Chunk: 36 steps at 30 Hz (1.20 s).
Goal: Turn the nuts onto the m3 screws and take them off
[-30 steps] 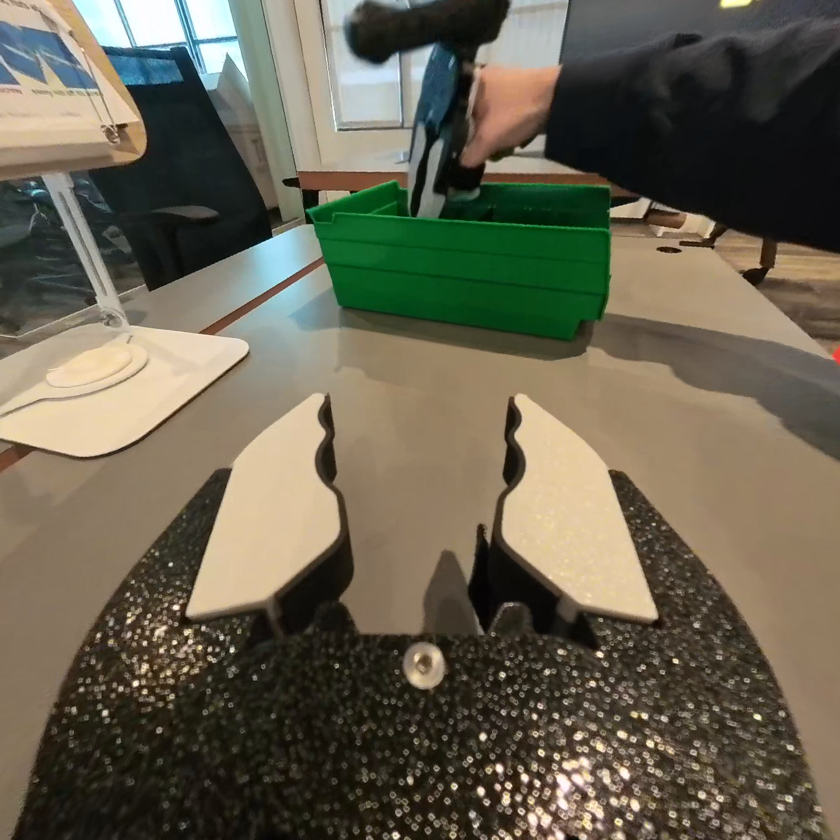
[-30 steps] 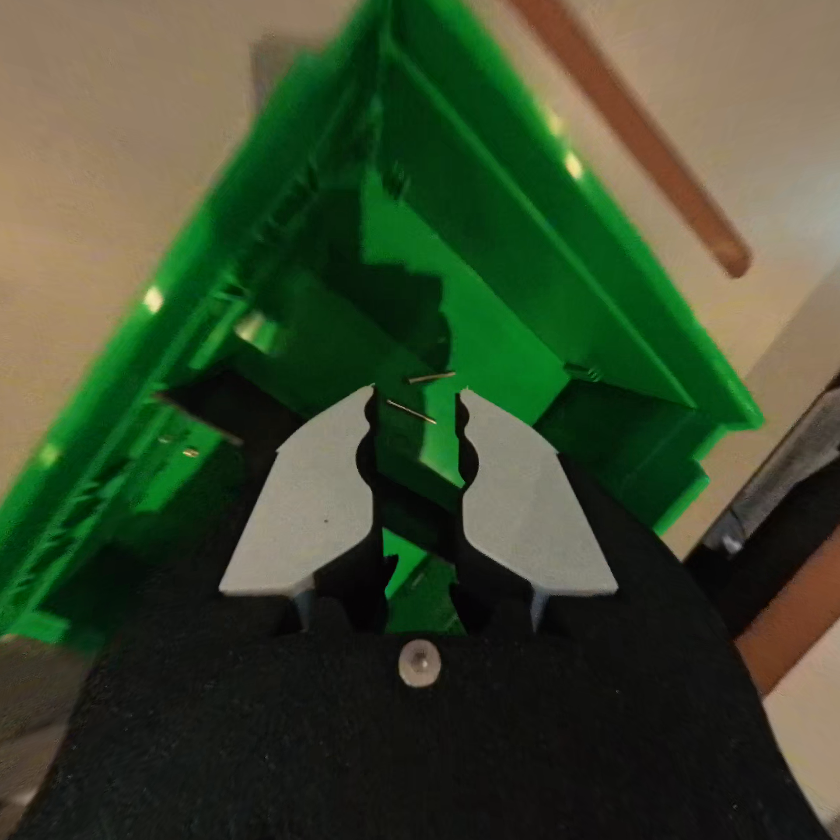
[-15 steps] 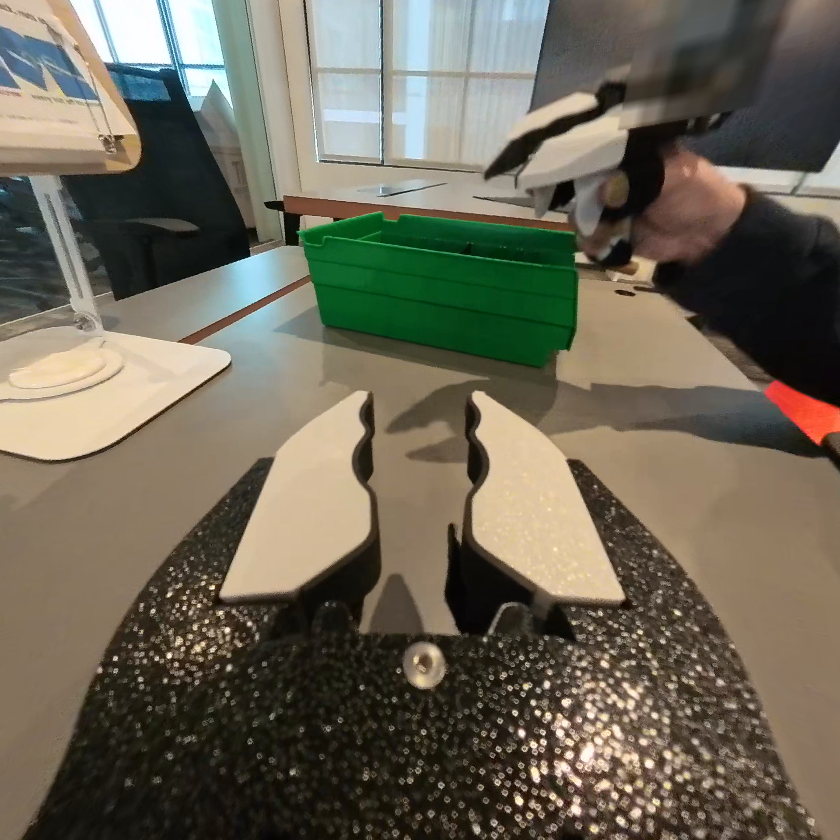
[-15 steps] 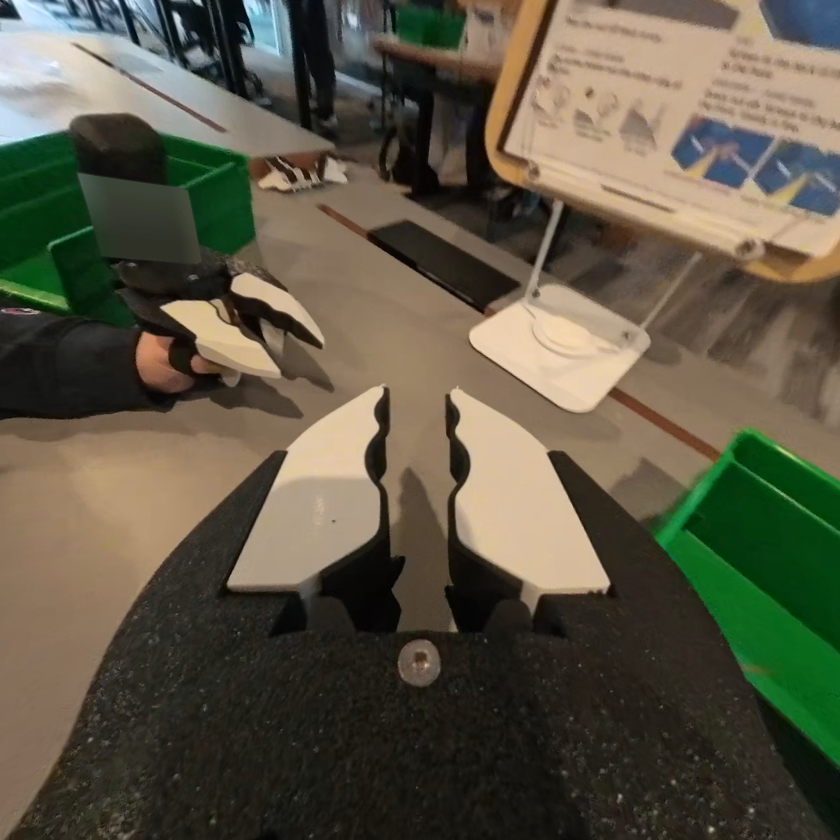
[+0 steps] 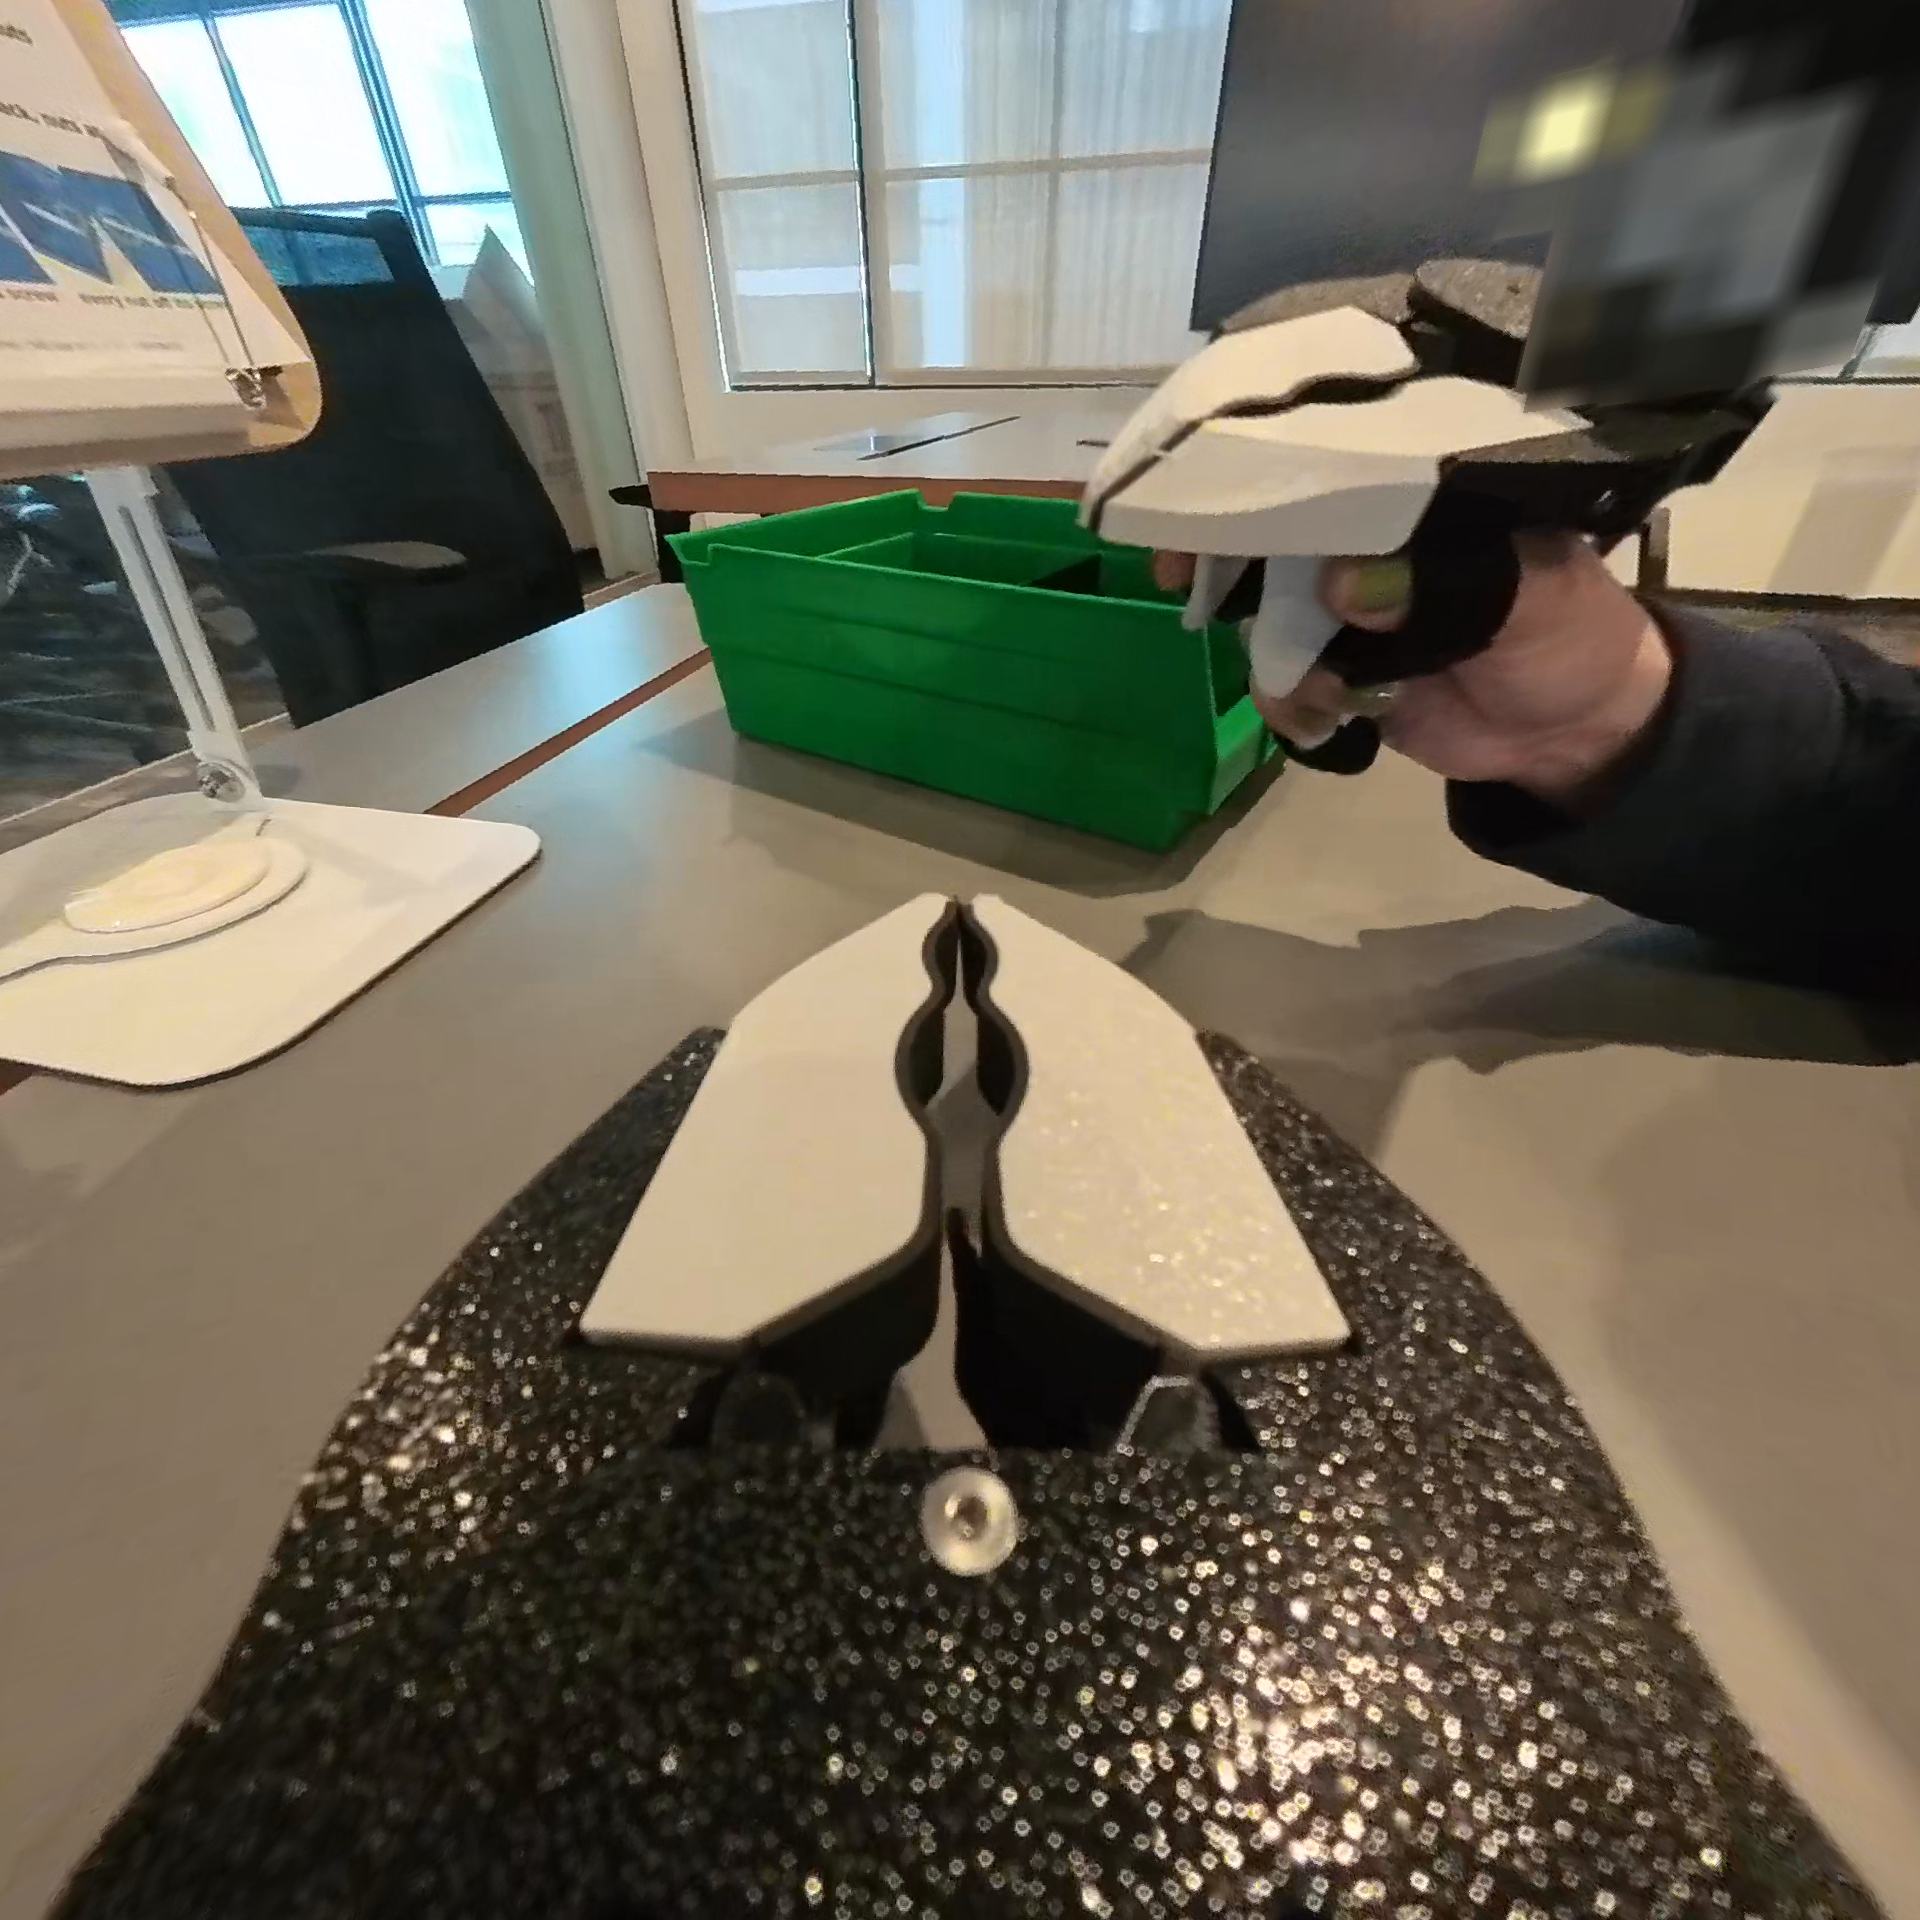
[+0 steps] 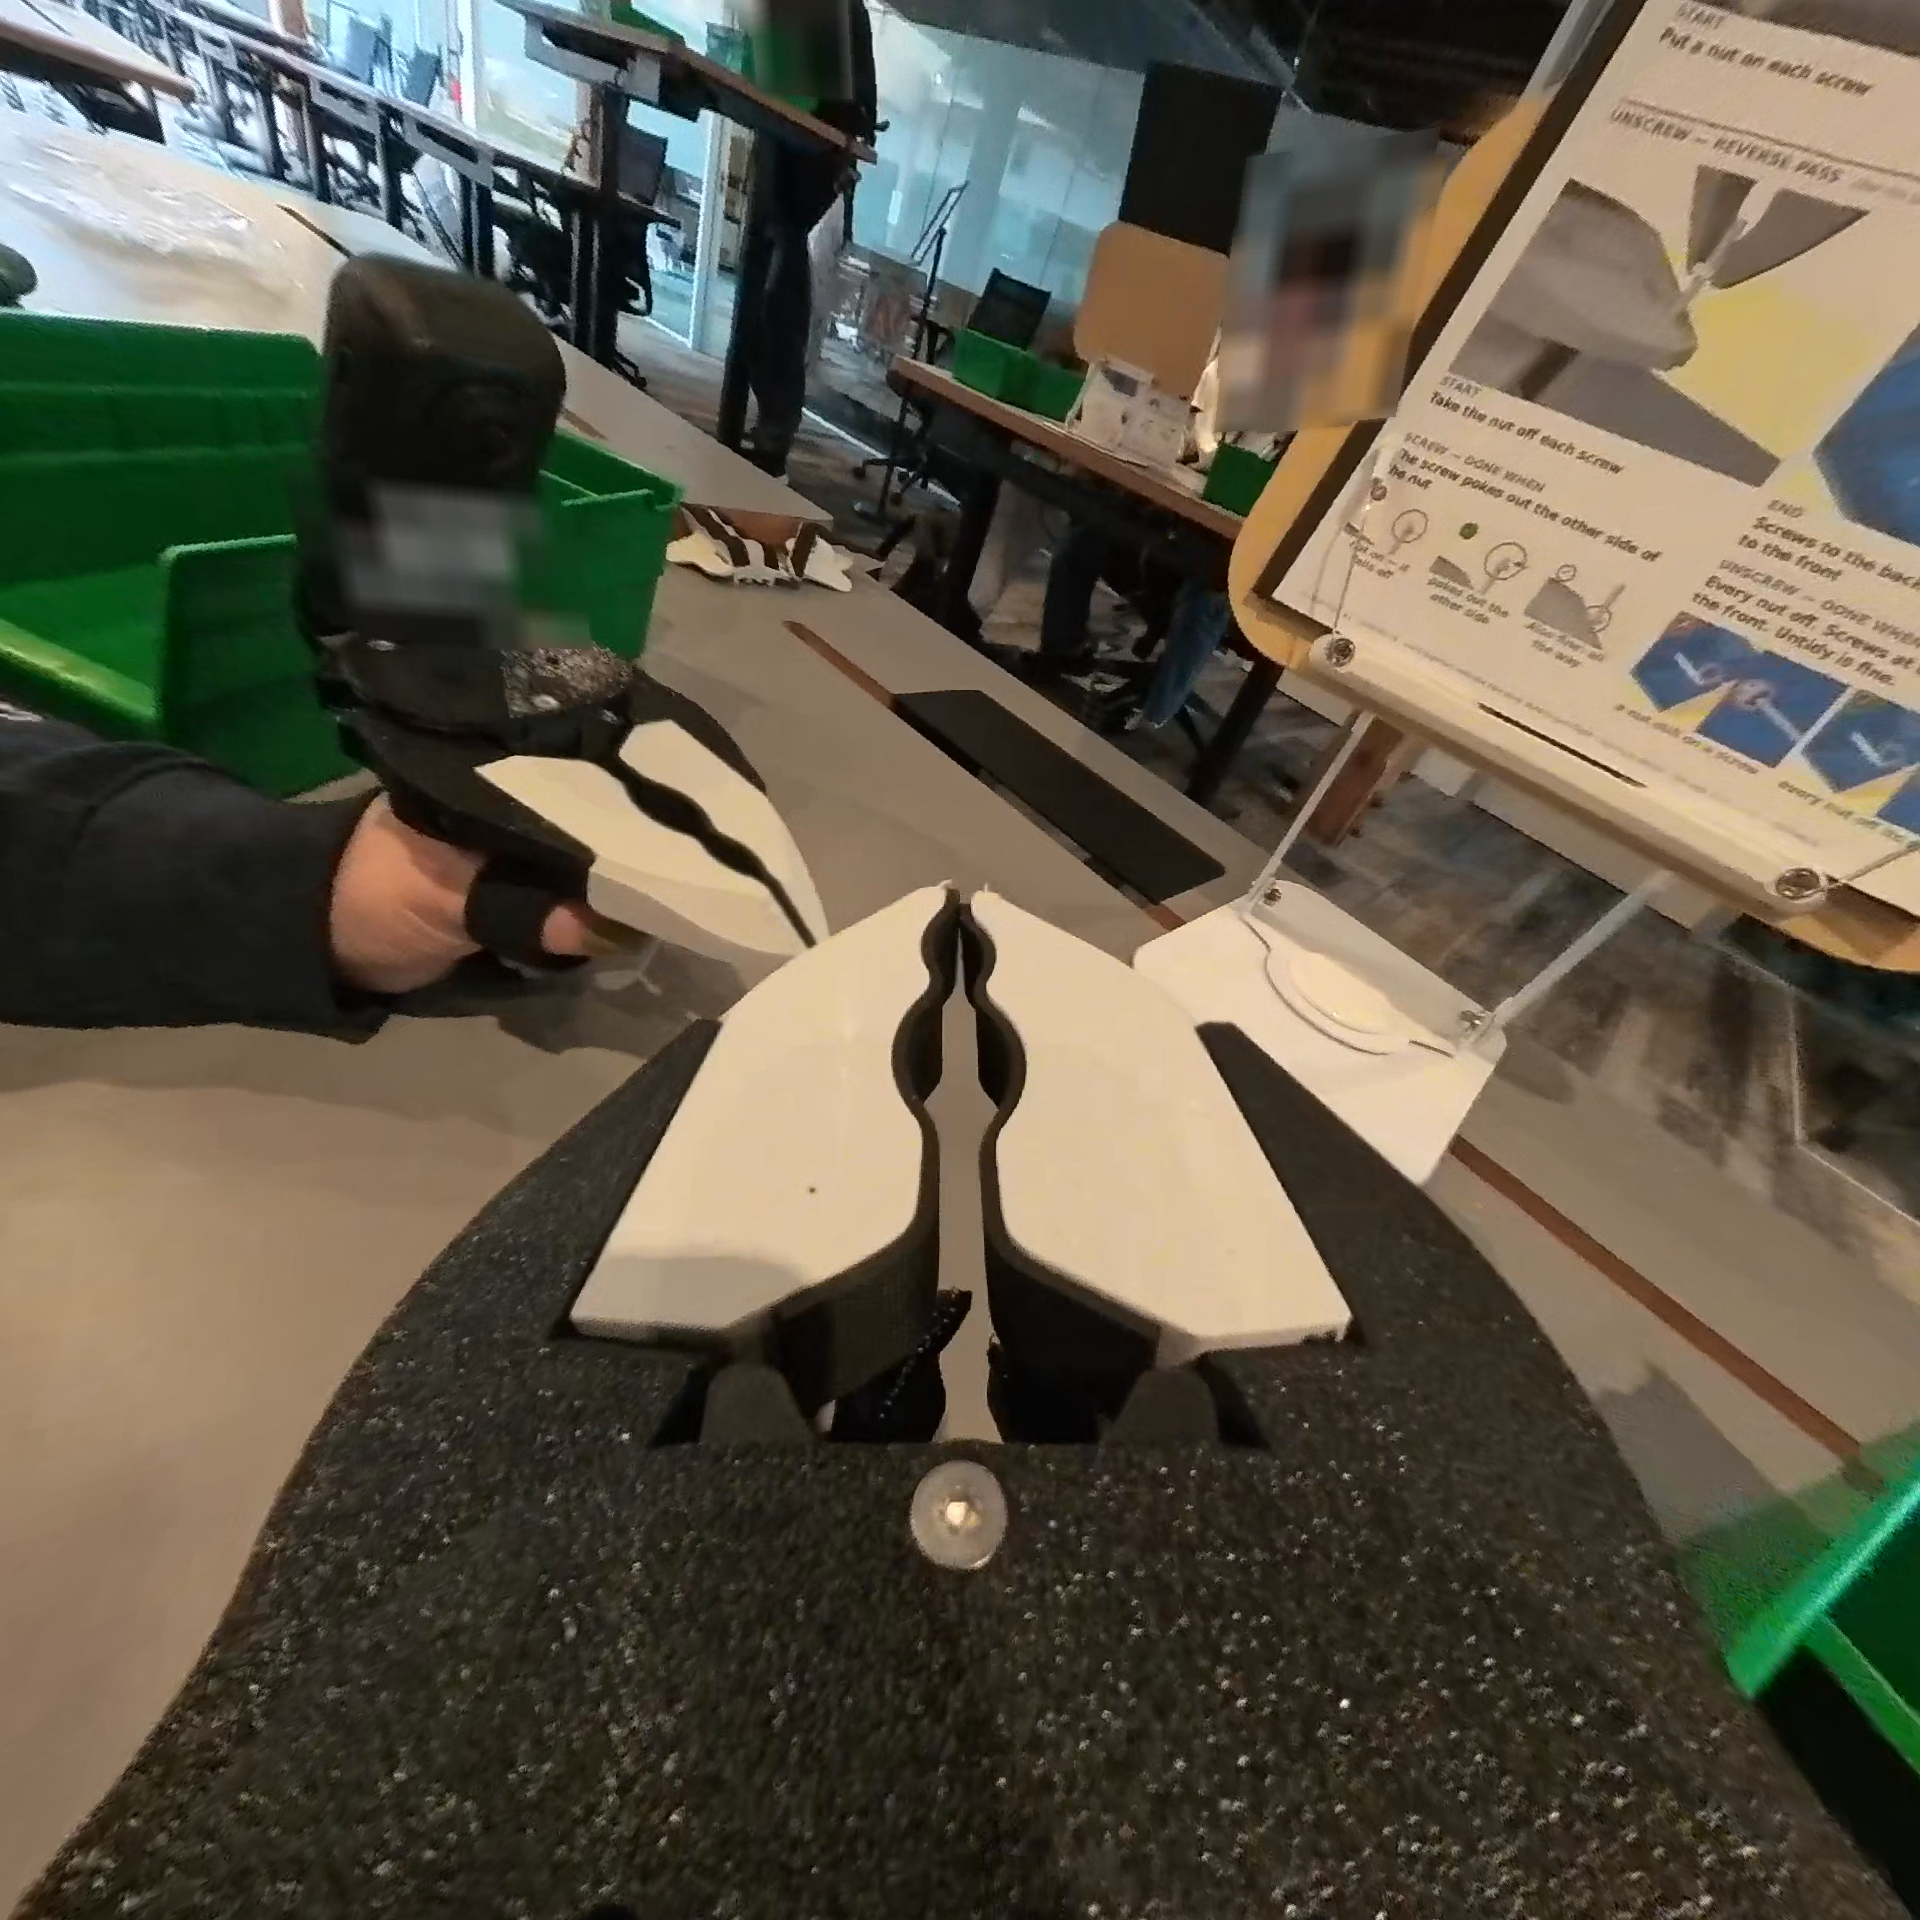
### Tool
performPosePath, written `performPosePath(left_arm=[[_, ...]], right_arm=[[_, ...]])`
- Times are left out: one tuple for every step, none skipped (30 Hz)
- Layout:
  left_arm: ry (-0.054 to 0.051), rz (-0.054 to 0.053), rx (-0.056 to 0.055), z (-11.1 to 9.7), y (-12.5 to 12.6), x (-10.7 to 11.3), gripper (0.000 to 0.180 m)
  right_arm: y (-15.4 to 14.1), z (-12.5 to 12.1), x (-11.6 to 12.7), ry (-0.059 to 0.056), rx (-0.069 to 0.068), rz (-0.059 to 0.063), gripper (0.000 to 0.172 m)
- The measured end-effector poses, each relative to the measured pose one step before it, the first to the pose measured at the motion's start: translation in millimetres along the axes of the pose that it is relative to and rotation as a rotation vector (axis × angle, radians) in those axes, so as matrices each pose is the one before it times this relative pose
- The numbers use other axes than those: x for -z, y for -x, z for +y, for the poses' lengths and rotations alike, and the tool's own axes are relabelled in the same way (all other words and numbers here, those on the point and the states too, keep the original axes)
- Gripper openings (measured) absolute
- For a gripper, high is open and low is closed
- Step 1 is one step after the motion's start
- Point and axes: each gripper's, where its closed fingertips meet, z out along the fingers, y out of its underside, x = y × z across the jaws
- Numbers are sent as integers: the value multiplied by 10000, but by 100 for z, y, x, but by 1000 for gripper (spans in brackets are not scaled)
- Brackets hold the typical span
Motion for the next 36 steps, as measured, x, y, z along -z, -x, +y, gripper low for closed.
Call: performPosePath(left_arm=[[-68, -25, 47, -83, 78, 63, 0], [-62, -3, 61, -77, 58, 61, 0], [-53, -2, 63, -57, 62, 54, 0], [-44, -2, 56, -47, 61, 42, 0], [-33, 14, 42, -43, 21, 28, 0], [-22, 21, 24, -18, 0, 23, 0], [-8, 16, 7, -10, -19, 13, 0], [6, 6, -11, 18, -12, -2, 0], [21, 11, -24, 28, -41, -23, 0], [38, 25, -31, 49, -59, -30, 0], [48, 27, -35, 61, -76, -40, 0], [46, 18, -40, 58, -63, -51, 0], [38, 18, -43, 58, -65, -34, 0], [33, 20, -38, 41, -68, -29, 0], [26, 21, -31, 42, -58, -18, 0], [19, 18, -22, 33, -48, -17, 0], [13, 11, -12, 26, -31, -4, 0], [5, 5, -6, 16, -15, -4, 0], [-4, 2, -2, 5, -18, 12, 0], [-10, 0, 2, -3, -8, 5, 0], [-13, 0, 4, -6, 6, 19, 0], [-10, 6, 4, -2, -14, 15, 0], [-7, 8, 1, 1, -19, 7, 0], [-15, -2, -4, -8, -18, 17, 0], [-49, -7, -19, -61, -27, 43, 0], [-105, -8, -56, -162, -55, 95, 0], [-126, -35, -100, -221, -38, 127, 0], [-114, -81, -116, -230, 22, 161, 0], [-111, -114, -99, -272, 63, 182, 0], [-116, -159, -38, -341, 85, 180, 0], [-112, -202, 70, -448, 101, 192, 0], [-103, -170, 176, -567, -24, 176, 0], [-85, -98, 203, -639, -236, 208, 0], [-75, -102, 195, -686, -389, 250, 0], [-39, -42, 130, -652, -606, 291, 0], [45, -67, 47, -562, -642, 345, 0]], right_arm=[[310, -211, 82, -201, -174, -170, 0], [540, -387, 67, -342, -238, -285, 0], [614, -354, -6, -361, -309, -277, 0], [508, -79, -119, -249, -320, -202, 0], [211, 282, -203, -125, -314, -31, 0], [-84, 583, -234, -6, -232, 93, 0], [-110, 710, -254, 17, -74, 30, 0], [-184, 617, -241, -77, -2, 42, 0], [-229, 438, -182, -154, 27, 50, 0], [-211, 234, -92, -181, 79, 37, 0], [-341, 210, 8, -74, 117, 164, 0], [-450, 284, 51, 78, 196, 266, 0], [-508, 280, 107, 152, 283, 319, 0], [-540, 200, 153, 138, 287, 361, 0], [-522, 84, 222, 74, 243, 358, 0], [-598, 43, 280, 47, 167, 409, 0], [-640, 37, 309, 48, 135, 415, 0], [-668, 8, 340, 34, 144, 418, 0], [-787, 31, 351, 57, 160, 484, 0], [-739, 70, 309, 74, 1, 439, 0], [-862, 400, 307, 289, -36, 506, 0], [-844, 537, 219, 298, 104, 472, 0], [-827, 535, 211, 243, 129, 428, 0], [-852, 401, 228, 122, 108, 429, 0], [-597, 30, 251, -84, 123, 256, 0], [-335, -290, 295, -238, 75, 129, 0], [-74, -484, 296, -310, 8, 48, 0], [416, -584, 205, -367, 13, -185, 0], [815, -611, 116, -387, 27, -364, 0], [926, -519, -9, -298, -18, -357, 0], [1069, -389, -99, -215, -37, -411, 0], [1169, -241, -146, -113, -59, -463, 0], [1256, -159, -144, -57, -100, -517, 0], [1296, -144, -153, -51, -162, -573, 0], [1198, -58, -172, 5, -297, -529, 0], [1129, -53, -200, 15, -435, -543, 0]])
